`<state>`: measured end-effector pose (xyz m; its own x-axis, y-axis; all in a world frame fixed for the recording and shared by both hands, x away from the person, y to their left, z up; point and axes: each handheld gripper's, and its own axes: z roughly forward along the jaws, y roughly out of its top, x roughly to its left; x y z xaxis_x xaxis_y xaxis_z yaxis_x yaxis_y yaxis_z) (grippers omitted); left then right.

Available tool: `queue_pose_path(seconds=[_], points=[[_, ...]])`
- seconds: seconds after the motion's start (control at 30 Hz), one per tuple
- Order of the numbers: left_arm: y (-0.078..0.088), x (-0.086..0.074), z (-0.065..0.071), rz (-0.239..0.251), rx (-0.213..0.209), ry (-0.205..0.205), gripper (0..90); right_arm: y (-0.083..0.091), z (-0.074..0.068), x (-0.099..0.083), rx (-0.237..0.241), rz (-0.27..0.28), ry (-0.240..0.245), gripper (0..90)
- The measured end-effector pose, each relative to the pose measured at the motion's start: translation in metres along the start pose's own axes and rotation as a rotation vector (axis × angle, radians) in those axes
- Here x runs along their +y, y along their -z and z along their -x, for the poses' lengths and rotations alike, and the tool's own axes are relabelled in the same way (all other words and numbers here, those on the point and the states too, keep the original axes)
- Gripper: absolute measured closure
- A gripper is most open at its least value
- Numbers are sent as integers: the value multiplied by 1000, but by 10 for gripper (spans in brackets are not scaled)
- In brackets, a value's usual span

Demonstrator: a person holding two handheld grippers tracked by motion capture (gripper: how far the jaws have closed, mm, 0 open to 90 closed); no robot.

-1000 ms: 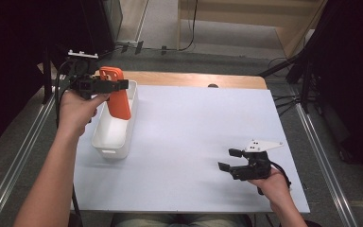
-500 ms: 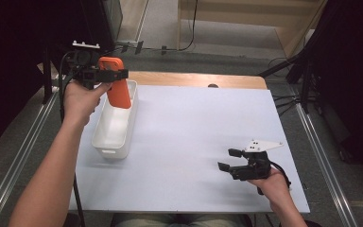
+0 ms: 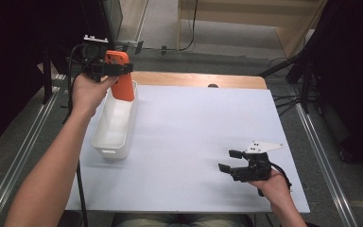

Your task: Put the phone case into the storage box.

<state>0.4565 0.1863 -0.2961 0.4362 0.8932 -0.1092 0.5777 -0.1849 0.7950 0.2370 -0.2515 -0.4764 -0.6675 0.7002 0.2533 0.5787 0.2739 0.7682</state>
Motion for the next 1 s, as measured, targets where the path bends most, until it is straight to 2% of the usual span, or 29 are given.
queue_pose_path(seconds=[0.23,0.37,0.5,0.6,0.73,1.0], points=[[-13,8,-5,-2,51,-17,150,3,-2,-3,2,4,-1,255],[-20,11,-10,11,46,19,150,5,-2,-3,-3,11,-4,255],[-27,12,-12,10,68,19,150,6,-2,-4,-4,13,-4,255],[-33,12,-16,12,71,42,150,6,-2,-4,-5,16,-7,255],[-39,11,-20,5,92,49,150,6,-2,-4,-4,18,-5,255],[-52,7,-25,12,103,62,150,5,-3,-3,4,18,-1,255]])
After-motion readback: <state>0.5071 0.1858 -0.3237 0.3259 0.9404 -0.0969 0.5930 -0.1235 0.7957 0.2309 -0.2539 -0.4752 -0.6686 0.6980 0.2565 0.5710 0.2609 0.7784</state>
